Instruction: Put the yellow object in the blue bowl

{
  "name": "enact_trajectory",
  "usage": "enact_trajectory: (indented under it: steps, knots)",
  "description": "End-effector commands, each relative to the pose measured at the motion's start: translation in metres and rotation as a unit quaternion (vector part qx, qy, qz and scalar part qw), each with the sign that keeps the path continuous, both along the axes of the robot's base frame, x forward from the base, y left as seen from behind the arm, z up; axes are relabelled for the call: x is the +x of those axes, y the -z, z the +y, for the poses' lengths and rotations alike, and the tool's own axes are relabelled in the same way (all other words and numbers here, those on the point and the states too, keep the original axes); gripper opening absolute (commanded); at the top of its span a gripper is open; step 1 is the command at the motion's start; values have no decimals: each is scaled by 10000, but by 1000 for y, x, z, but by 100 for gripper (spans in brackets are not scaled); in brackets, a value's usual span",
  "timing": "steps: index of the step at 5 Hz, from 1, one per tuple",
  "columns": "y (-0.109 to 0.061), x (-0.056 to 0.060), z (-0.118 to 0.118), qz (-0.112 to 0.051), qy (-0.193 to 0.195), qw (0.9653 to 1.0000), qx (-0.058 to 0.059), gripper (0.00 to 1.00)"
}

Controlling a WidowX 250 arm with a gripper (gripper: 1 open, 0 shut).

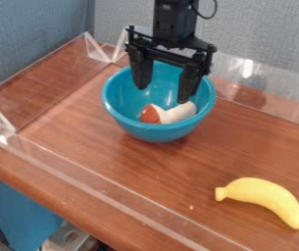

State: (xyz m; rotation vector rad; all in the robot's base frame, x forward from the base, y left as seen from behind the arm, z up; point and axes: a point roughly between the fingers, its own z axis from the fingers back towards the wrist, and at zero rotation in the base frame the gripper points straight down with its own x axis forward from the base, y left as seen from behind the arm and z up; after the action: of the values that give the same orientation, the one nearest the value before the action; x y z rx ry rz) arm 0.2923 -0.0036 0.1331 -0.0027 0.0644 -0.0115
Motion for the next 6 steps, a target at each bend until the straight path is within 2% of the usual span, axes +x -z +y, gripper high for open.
enact_trajectory:
  steps: [1, 2, 3, 4, 5, 6]
  knots:
    - [0, -4, -12, -58, 72, 10000, -30, 100]
    - [-1, -7, -25, -120, 118, 9998, -59, 100]
    - [-1, -13, -49, -204, 325, 9992, -72, 100]
    - [9, -16, -83, -247, 782, 9966, -60, 100]
    - [18, -22, -105, -374, 847, 9957, -12, 100]
    - [29, -26, -117, -402, 1537, 9873, 14, 100]
